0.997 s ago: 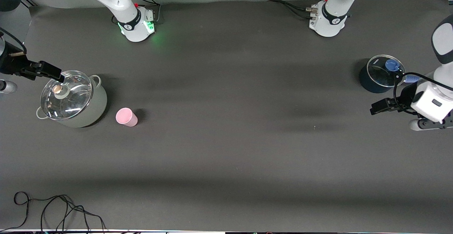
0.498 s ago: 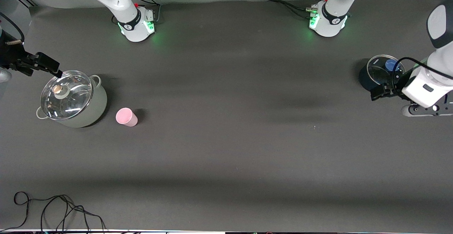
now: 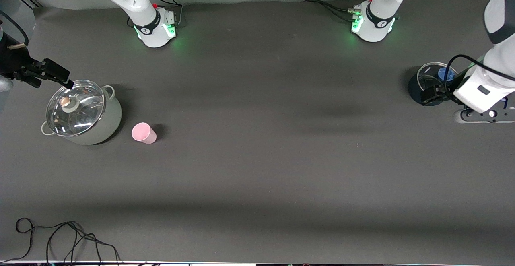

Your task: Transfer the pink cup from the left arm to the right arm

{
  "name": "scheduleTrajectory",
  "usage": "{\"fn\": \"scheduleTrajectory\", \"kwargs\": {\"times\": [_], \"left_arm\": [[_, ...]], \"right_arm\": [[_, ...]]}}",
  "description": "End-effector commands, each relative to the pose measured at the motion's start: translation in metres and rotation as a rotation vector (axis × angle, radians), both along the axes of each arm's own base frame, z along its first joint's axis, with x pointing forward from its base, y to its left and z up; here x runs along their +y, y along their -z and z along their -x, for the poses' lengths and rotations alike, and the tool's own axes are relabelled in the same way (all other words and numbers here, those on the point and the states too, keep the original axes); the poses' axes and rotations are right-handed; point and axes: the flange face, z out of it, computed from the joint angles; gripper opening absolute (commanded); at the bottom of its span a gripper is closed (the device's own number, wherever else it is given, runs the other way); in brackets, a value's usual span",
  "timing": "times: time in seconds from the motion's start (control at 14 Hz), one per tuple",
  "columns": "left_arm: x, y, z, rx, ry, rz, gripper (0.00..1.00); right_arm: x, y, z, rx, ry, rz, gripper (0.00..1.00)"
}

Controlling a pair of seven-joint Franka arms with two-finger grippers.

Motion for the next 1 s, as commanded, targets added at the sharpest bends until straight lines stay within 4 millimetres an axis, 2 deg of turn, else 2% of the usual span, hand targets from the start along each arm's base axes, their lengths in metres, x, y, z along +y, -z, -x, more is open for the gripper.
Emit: {"fn": "scheduleTrajectory", "kwargs": {"times": [0.0, 0.36, 0.93], "left_arm": [[0.0085, -0.0216, 0.0129, -0.004, 0.012, 0.031, 1.0], [0.0066, -0.029, 0.0117, -0.021, 0.012, 0.035, 1.0], [0.0066, -0.0298, 0.0124, -0.017, 0.016, 0.035, 1.0]], "right_arm": [[0.0, -0.0012, 0.0048, -0.017, 0.013, -0.02, 1.0], [0.0021, 0.0049, 0.0116, 0.045, 0.007, -0.022, 1.0], [0.0028, 0.0074, 0.0106, 0.052, -0.012, -0.022, 1.0]]}}
